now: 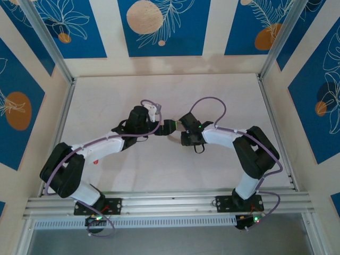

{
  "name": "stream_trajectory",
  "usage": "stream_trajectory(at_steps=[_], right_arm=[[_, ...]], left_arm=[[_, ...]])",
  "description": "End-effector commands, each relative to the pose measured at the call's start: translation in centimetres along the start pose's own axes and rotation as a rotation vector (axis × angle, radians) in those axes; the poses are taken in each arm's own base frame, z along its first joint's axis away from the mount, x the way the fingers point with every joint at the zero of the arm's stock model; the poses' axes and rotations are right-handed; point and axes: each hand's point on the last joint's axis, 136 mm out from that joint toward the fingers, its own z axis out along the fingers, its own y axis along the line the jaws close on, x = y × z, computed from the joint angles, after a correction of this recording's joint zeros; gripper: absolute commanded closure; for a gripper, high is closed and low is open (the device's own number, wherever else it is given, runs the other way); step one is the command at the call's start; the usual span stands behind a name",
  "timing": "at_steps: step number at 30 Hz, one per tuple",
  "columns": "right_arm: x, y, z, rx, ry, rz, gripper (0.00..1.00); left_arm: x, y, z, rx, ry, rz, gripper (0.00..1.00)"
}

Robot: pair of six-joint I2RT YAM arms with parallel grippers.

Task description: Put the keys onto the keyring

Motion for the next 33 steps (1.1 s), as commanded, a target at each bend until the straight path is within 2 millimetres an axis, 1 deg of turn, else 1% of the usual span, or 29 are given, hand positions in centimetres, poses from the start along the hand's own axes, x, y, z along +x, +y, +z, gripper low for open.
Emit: stream_trajectory(at_steps=[1,5,9,15,28,33], right_arm=[[-1.1,-0.5,-0.5,0.021,-0.034,-0.005,0.60],[-1.2,-0.8,-1.3,0.022,-0.059,0.007,0.61],[-1.4,-0.8,-1.5,0.021,-0.072,0.010,0.61],[-1.5,-0.4,-1.1,0.027,-0.065,-0.008,0.62],[-1.6,-0.7,0.5,0.098,-0.060,-0.046,0.62],[-1.7,-1.1,0.7,0.128,-0.065,-0.054,0.67]], left_arm=[[-0.9,-0.7,-0.4,0.015,-0.034,0.008,0.00],[-0.9,-0.8,-0.5,0.018,-0.034,0.009,0.00],[-0.9,-0.9,-0.5,0.022,-0.036,0.008,0.00],[-1.1,-1.0,-0.6,0.024,-0.040,0.007,0.00],[-0.9,-0.9,-0.6,0.022,-0.039,0.009,0.00],[-1.0,-0.9,-0.5,0.022,-0.041,0.009,0.00]])
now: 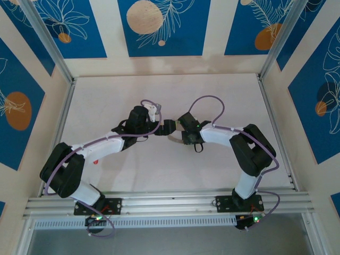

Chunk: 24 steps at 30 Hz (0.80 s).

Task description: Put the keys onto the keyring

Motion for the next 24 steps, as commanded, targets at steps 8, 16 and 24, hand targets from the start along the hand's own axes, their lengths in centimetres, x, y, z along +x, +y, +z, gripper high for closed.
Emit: stream_trajectory(at_steps=[8,16,24], right_arm=[[-1.0,-0.4,-0.5,0.049,-0.043,-0.021,0.78],[-0.8,-1.2,-1.1,0.067,-0.052,-0.016,0.78],[-0.7,-1.7,-1.3,0.073,-0.055,-0.013,0.80]], left_arm=[[-1.1,-0.9,-0.5,0.024,-0.043,0.009,0.00],[-1.0,-0.9,-0.5,0.026,-0.042,0.007,0.00],[-1.0,-1.0,-0.5,0.030,-0.043,0.003,0.00]])
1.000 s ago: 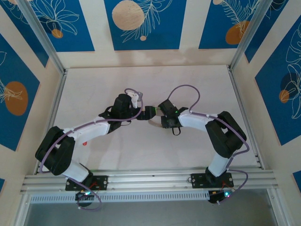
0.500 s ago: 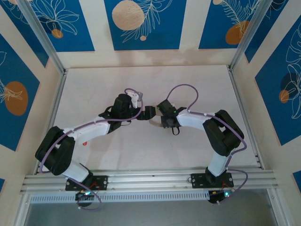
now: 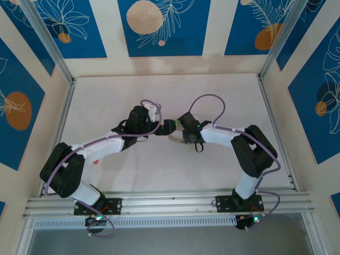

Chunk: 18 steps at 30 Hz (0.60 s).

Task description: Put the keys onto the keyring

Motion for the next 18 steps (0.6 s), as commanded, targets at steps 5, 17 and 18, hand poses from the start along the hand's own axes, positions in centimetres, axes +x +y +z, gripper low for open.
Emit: stream_trajectory(at_steps=[5,17,18], right_arm=[[0.21,-1.02,-0.45,0.028,-0.008,-0.001,0.83],[0.36,-1.46,-0.22,0.032,-0.006,0.000,1.00],[0.17,-1.52,-0.37,0.028,-0.011,-0.001,1.00]], left_arm=[[-1.00,-0.94,-0.49,0.028,-0.041,0.002,0.00],[-1.14,-0.94,-0.47,0.026,-0.046,-0.001,0.00],[-1.12,-0.89,-0.45,0.023,-0.045,-0.004,0.00]])
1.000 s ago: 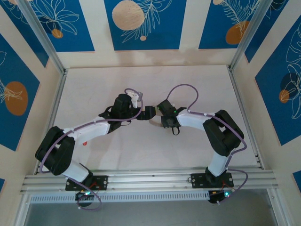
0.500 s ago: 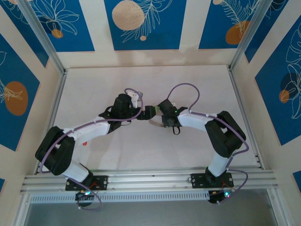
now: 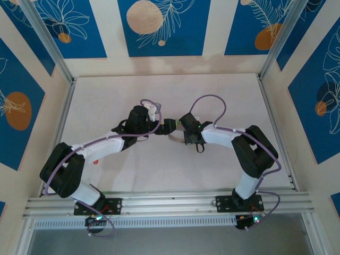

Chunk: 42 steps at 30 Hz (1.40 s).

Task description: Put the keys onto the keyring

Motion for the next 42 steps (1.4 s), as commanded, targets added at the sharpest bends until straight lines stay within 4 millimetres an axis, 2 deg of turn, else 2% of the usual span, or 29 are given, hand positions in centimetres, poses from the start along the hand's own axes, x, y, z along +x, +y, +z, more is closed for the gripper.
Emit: stream_trajectory(at_steps=[1,4,7,12,15,19,23,27,31,37,39,42], right_arm=[[-0.4,-0.7,-0.8,0.003,-0.021,-0.001,1.00],[-2.2,-0.5,-2.5,-0.047,-0.069,-0.001,1.00],[-4.9,0.1,-5.3,-0.177,-0.147,0.001,1.00],[-9.6,1.8,-11.6,-0.508,-0.290,-0.020,1.00],[-11.8,2.5,-15.1,-0.693,-0.354,-0.049,1.00],[-13.5,3.3,-19.1,-0.939,-0.421,-0.099,1.00],[-14.3,3.4,-22.4,-1.119,-0.487,-0.138,1.00],[-14.0,3.9,-24.7,-1.260,-0.503,-0.173,1.00],[-13.8,4.3,-25.9,-1.333,-0.498,-0.188,1.00],[-13.5,4.7,-26.3,-1.377,-0.488,-0.176,1.00],[-13.3,4.9,-26.3,-1.382,-0.483,-0.172,1.00],[-13.0,5.3,-26.3,-1.379,-0.478,-0.163,1.00]], left_arm=[[-0.9,-0.7,-0.5,0.012,-0.032,0.008,0.00],[-1.7,-0.8,-1.0,-0.020,-0.047,0.018,0.00],[-3.7,-0.8,-2.1,-0.080,-0.100,0.021,0.00],[-7.6,-2.5,-4.7,-0.112,-0.195,0.137,0.00],[-9.4,-3.6,-6.0,-0.096,-0.229,0.194,0.00],[-10.4,-4.7,-6.3,-0.021,-0.201,0.194,0.00],[-10.9,-6.2,-6.8,0.070,-0.184,0.196,0.02],[-11.4,-7.4,-8.1,0.141,-0.178,0.205,0.05],[-11.5,-7.8,-9.4,0.192,-0.183,0.200,0.11],[-12.4,-9.9,-10.7,0.366,-0.206,0.209,0.33],[-12.4,-10.6,-10.5,0.431,-0.195,0.211,0.38],[-12.6,-11.7,-10.1,0.532,-0.184,0.203,0.52]])
